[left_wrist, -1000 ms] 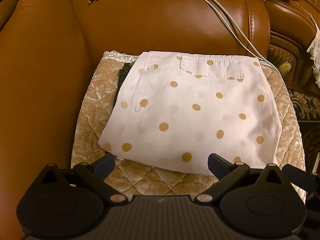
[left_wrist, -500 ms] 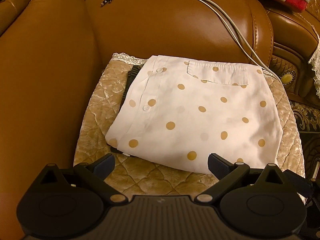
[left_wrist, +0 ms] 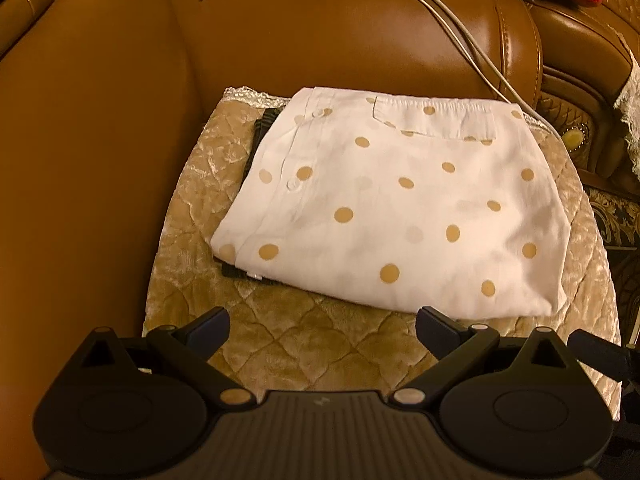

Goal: Fold clothes

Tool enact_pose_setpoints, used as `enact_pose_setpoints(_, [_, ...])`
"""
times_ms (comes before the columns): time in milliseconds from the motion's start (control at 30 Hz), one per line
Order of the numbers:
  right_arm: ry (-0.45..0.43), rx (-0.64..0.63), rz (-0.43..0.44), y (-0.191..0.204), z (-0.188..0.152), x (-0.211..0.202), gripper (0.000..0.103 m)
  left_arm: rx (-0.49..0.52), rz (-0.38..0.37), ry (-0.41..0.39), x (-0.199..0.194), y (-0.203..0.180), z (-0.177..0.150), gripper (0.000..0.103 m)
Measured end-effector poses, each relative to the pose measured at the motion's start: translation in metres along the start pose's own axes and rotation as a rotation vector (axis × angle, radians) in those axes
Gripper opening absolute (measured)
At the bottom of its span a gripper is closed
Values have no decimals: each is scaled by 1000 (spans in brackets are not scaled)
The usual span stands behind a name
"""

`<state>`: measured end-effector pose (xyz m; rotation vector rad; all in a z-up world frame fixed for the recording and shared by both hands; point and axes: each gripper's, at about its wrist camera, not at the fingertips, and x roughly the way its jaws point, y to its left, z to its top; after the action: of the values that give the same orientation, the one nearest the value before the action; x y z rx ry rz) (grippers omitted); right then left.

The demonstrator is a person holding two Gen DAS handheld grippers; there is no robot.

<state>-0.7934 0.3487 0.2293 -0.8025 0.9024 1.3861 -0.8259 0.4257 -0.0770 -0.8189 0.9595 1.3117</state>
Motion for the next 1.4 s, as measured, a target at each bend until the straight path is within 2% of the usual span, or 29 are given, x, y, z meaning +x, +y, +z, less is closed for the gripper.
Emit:
enact_pose_setpoints(367, [15, 2, -12, -2, -10, 0, 67, 14, -7, 5, -1, 0, -15, 102])
enact_pose_setpoints(733, [78, 87, 6, -11, -21, 8, 67, 34, 6, 6, -2, -4, -24, 102])
enact_pose_setpoints(1400, [116, 87, 0, -12, -28, 9, 67, 39, 22, -7, -6, -6, -33, 102])
